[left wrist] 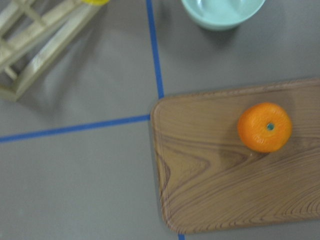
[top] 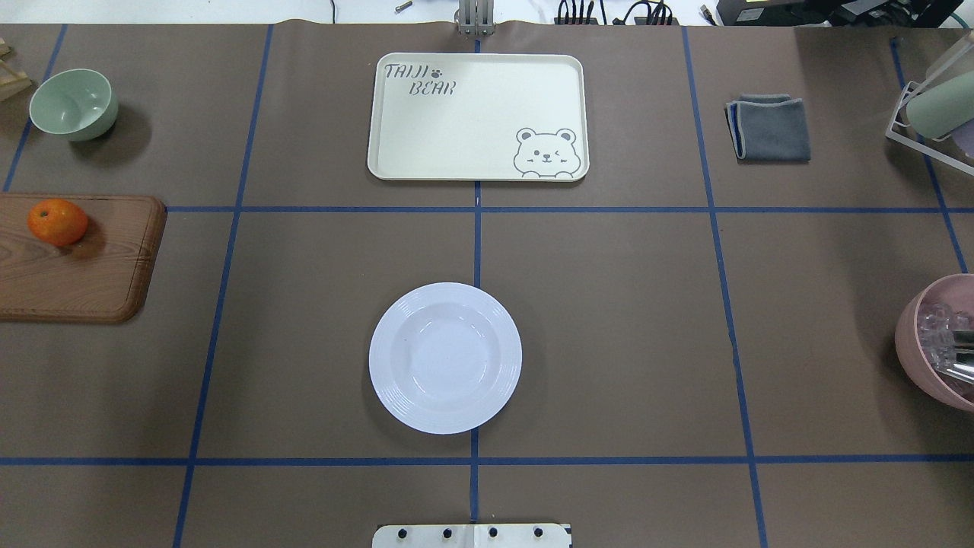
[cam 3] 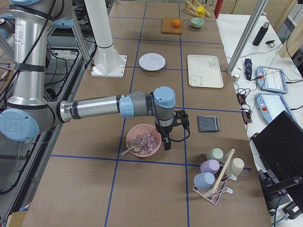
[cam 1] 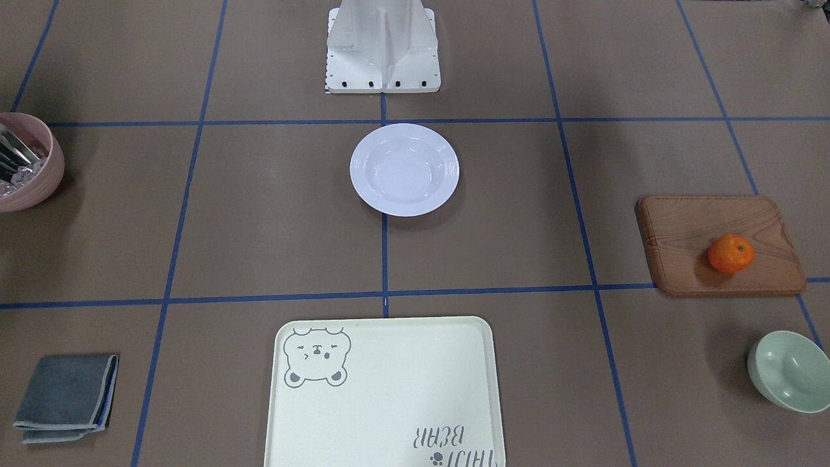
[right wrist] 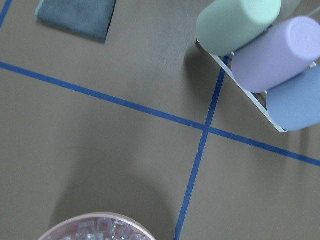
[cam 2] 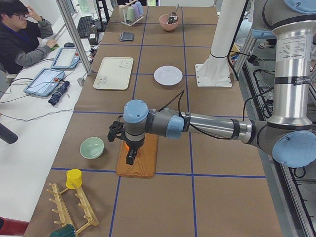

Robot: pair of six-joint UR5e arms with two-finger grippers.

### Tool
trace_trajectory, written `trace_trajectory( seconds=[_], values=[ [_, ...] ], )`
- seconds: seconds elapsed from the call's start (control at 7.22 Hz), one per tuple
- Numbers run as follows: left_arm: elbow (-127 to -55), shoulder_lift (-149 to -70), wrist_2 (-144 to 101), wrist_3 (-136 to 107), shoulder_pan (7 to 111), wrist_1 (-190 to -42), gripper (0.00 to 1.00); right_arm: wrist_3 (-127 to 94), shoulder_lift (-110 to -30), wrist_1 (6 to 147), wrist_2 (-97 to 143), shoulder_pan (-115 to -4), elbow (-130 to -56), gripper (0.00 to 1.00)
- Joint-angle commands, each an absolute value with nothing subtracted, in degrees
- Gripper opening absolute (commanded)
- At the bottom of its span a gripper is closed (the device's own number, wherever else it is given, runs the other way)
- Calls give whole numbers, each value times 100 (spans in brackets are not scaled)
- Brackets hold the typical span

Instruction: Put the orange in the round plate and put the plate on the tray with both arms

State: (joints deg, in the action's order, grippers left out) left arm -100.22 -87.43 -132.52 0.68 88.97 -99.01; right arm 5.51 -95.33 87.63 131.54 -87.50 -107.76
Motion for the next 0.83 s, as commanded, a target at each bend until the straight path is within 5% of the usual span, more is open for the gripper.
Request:
trace_trajectory(
  seconds=[0.0,0.69],
  values=[
    [-9975,-8877,-13113,114,8912,-10887,98,588,-9562,8403,13166,-8798,-10714,100],
    [-9686,-9149,-13078,9,8712,-11180,98,-413,-9713,7366,13728,-8789,-10713,100]
  ],
)
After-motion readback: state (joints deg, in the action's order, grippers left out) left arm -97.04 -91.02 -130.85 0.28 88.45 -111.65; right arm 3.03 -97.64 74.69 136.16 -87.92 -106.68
